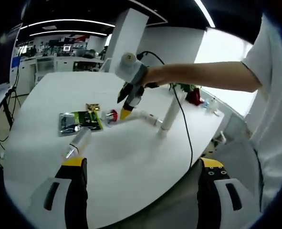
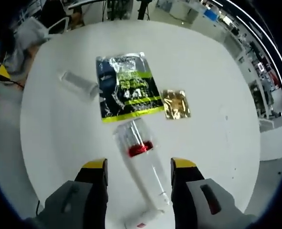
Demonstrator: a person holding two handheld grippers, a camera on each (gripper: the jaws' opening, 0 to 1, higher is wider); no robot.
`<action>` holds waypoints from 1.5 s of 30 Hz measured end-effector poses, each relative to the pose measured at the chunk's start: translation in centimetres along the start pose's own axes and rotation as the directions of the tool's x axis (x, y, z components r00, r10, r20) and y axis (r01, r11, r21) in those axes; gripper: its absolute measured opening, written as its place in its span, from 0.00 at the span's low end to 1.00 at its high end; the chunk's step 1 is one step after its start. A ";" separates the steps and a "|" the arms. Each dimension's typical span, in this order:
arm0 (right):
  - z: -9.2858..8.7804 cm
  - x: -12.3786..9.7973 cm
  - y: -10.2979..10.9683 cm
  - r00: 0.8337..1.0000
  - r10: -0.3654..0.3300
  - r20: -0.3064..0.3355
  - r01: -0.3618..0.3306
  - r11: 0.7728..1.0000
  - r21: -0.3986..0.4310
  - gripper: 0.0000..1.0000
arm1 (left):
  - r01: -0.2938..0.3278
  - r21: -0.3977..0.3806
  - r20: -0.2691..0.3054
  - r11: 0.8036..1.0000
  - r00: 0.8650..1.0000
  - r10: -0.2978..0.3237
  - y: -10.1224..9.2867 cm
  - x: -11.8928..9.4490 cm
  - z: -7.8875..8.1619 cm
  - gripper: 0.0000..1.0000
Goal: Arrange the skincare products in the storage area until every visible bottle or jar stands upright without overlapping.
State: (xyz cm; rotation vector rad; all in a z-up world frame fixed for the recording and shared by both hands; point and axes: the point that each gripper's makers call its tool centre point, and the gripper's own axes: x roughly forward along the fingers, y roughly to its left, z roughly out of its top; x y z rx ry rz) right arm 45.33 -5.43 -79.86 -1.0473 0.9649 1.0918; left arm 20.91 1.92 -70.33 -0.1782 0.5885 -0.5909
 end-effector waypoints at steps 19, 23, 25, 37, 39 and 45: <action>-0.4 2.3 -0.1 0.999 0.031 -0.044 -0.034 0.997 -0.062 0.41 | 0.029 -0.014 -0.029 0.999 0.999 -0.030 -0.8 0.5 -0.4 0.89; -0.3 2.5 -0.5 0.998 0.029 -0.056 -0.033 0.997 -0.074 0.40 | 0.025 -0.009 -0.027 1.000 0.999 -0.025 -0.8 0.5 -0.2 0.89; -0.5 2.6 -0.3 0.998 0.026 -0.060 -0.031 0.996 -0.082 0.40 | 0.024 -0.016 -0.023 1.000 0.999 -0.025 -0.8 0.4 -0.2 0.89; -0.6 3.5 -0.5 0.991 0.122 -0.048 -0.125 0.990 -0.072 0.36 | 0.026 -0.036 -0.038 0.999 0.999 -0.027 -0.7 0.5 -0.3 0.88; -0.7 3.8 -0.2 0.987 0.152 -0.055 -0.155 0.987 -0.051 0.33 | 0.026 -0.041 -0.040 0.999 0.999 -0.027 -0.7 0.5 -0.4 0.88; -0.8 3.8 0.2 0.986 0.163 -0.036 -0.165 0.984 -0.066 0.32 | 0.024 -0.041 -0.048 0.999 0.998 -0.026 -0.5 0.5 -0.5 0.88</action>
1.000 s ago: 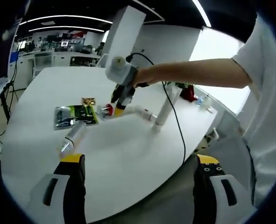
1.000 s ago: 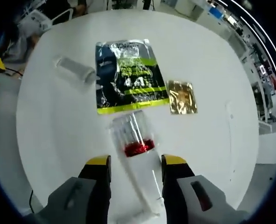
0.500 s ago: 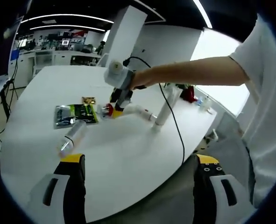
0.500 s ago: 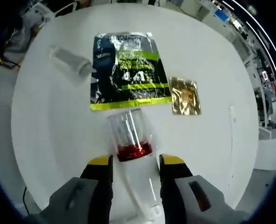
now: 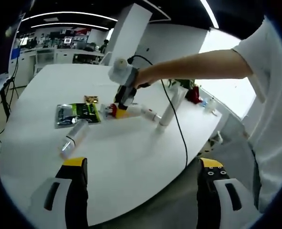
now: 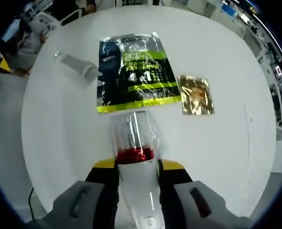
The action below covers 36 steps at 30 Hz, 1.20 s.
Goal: Arrange the skincare products in the storage area until every visible bottle or jar stands upright without overlapping.
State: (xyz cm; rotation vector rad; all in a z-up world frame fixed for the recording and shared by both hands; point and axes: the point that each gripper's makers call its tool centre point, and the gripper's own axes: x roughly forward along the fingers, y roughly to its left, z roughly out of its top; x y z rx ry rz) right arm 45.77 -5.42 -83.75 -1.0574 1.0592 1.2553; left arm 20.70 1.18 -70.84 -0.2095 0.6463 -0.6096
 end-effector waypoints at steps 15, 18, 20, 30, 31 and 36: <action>-0.2 -0.2 -0.2 0.999 -0.033 0.002 0.033 0.999 0.034 0.27 | 0.005 0.007 -0.001 1.000 1.000 -0.005 -0.2 -0.1 -0.1 0.88; -0.1 -0.4 0.0 0.998 -0.067 -0.013 0.067 0.998 0.016 0.27 | 0.011 -0.001 0.000 1.000 1.000 -0.011 -0.3 -0.1 0.0 0.88; 0.1 -0.4 -0.1 0.998 -0.058 -0.010 0.058 0.998 0.004 0.27 | 0.012 0.001 -0.009 1.000 1.000 -0.012 -0.3 -0.1 -0.2 0.88; 3.4 -2.9 -0.7 0.987 -0.110 0.120 0.106 0.993 0.046 0.27 | 0.000 -0.011 -0.010 1.000 1.000 0.000 0.0 -0.2 -0.3 0.92; 3.4 -2.8 -0.7 0.986 -0.113 0.125 0.108 0.993 0.048 0.27 | 0.003 -0.012 -0.008 1.000 1.000 -0.003 0.0 -0.2 -0.3 0.92; 3.9 -3.8 0.7 0.979 -0.116 0.166 0.106 0.992 0.064 0.26 | 0.013 -0.005 -0.008 1.000 1.000 -0.013 -0.3 -0.1 -0.3 0.92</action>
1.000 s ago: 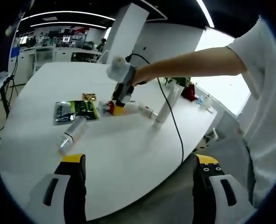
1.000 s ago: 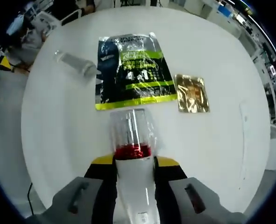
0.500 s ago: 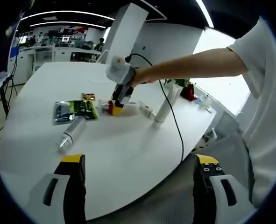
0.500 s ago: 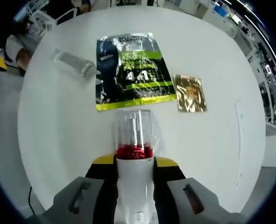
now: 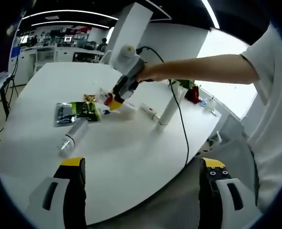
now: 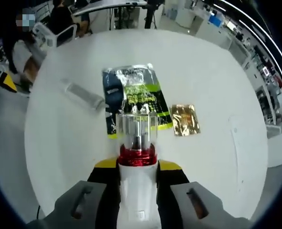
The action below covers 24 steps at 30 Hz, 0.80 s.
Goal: Arrange the skincare products in the storage area until every visible bottle or jar stands upright without overlapping.
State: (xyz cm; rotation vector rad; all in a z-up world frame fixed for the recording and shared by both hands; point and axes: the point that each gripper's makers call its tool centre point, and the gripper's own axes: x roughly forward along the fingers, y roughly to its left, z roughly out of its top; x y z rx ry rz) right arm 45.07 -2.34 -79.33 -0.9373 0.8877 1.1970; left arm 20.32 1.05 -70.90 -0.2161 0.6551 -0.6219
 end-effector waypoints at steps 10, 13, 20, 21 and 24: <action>0.9 -1.8 1.1 0.998 -0.012 0.062 0.009 0.999 0.047 0.26 | 0.018 0.023 0.004 1.000 1.000 -0.019 -0.5 0.0 0.1 0.92; 1.2 -2.8 1.2 0.997 -0.034 0.073 0.030 0.998 0.054 0.26 | 0.022 0.032 0.008 0.999 1.000 -0.022 -0.6 0.0 0.2 0.92; 1.6 -4.6 1.7 0.990 -0.080 0.113 0.068 0.992 0.103 0.26 | 0.040 0.058 0.009 0.998 0.999 -0.040 -1.2 0.1 0.3 0.92; 1.5 -4.8 1.9 0.990 -0.082 0.118 0.069 0.992 0.110 0.26 | 0.042 0.060 0.007 0.997 0.999 -0.042 -1.3 0.1 0.2 0.92; 0.7 -5.0 2.6 0.987 -0.093 0.131 0.074 0.988 0.138 0.26 | 0.051 0.071 0.002 0.996 0.999 -0.051 -1.5 0.2 0.2 0.92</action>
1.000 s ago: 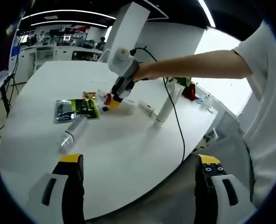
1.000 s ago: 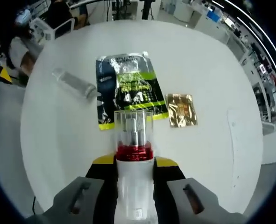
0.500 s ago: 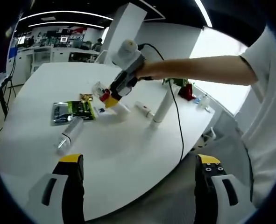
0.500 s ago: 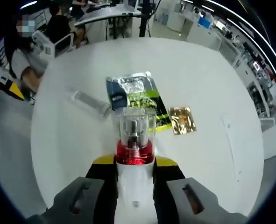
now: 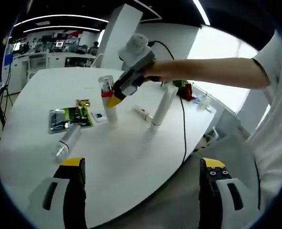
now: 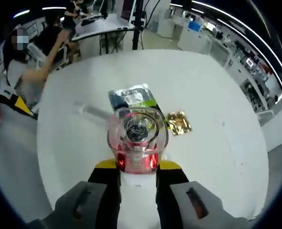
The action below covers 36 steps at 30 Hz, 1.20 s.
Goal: Arrange the skincare products in the storage area until every visible bottle or jar stands upright without overlapping.
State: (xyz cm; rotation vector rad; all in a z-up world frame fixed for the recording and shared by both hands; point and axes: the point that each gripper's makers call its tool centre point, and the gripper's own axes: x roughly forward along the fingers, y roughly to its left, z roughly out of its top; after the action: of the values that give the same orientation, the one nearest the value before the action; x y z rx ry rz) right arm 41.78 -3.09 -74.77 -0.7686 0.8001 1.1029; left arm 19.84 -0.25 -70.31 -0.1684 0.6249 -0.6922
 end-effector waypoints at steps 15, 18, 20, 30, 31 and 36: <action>-3.1 -2.9 5.4 0.992 -0.007 0.124 -0.012 0.989 0.149 0.26 | 0.093 0.066 -0.066 0.993 0.994 -0.088 -2.1 0.3 -1.0 0.92; -4.0 -3.4 6.3 0.990 0.006 0.140 -0.029 0.987 0.160 0.26 | 0.114 0.079 -0.087 0.990 0.990 -0.108 -2.5 0.5 -1.4 0.91; -4.7 -3.6 6.9 0.987 0.023 0.158 -0.047 0.988 0.150 0.26 | 0.127 0.085 -0.098 0.988 0.988 -0.118 -2.7 0.6 -1.6 0.91; -4.8 -4.4 7.7 0.973 0.030 0.230 -0.063 0.988 0.138 0.29 | 0.161 0.094 -0.129 0.983 0.981 -0.148 -3.7 0.8 -2.0 0.91; -3.6 -5.1 7.4 0.957 0.016 0.290 -0.064 0.986 0.157 0.30 | 0.163 0.094 -0.131 0.982 0.980 -0.150 -3.7 0.8 -2.1 0.91; -2.3 -6.9 6.2 0.971 -0.024 0.240 -0.001 0.995 0.104 0.39 | 0.188 0.090 -0.137 0.978 0.975 -0.175 -3.8 1.0 -2.1 0.91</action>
State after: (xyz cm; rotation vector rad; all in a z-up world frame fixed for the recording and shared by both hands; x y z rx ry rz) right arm 33.79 -6.54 -70.79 -0.5395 0.6404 1.1109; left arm 17.11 -3.67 -71.10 -0.0862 0.7013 -0.9159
